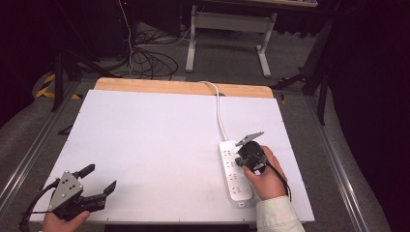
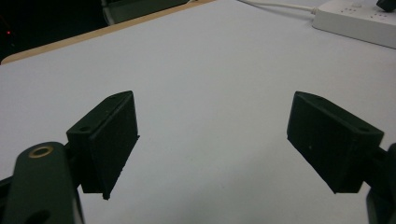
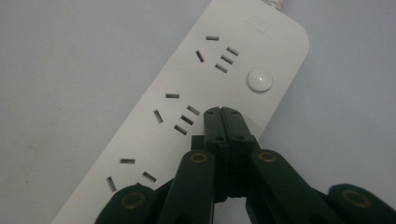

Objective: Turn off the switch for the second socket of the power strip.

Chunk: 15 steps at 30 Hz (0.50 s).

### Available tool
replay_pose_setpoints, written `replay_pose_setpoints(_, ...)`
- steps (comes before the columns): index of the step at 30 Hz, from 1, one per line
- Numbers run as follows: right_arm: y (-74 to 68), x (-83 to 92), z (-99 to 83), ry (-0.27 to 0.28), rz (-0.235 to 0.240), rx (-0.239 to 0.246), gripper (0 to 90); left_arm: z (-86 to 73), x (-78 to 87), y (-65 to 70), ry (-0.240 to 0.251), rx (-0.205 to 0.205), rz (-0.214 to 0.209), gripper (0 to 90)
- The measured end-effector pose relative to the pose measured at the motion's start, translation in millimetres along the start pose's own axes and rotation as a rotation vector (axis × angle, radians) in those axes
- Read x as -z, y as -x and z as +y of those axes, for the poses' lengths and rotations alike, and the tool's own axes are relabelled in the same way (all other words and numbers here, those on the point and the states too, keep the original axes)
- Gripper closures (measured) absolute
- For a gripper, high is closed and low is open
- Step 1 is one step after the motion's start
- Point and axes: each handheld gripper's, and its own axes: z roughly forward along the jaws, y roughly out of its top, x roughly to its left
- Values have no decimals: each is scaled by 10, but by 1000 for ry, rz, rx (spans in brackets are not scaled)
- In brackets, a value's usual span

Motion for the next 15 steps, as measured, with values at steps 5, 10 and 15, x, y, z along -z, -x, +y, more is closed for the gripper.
replay_pose_setpoints(5,-9,-2,4,-3,-7,4,900,-2,-3,8,1,6,-2,169)
replay_pose_setpoints(10,-5,-3,3,-4,-4,5,900,-1,-1,3,0,0,0,169)
replay_pose_setpoints(15,2,-4,0,-1,-1,3,900,-1,-1,4,0,0,-1,169)
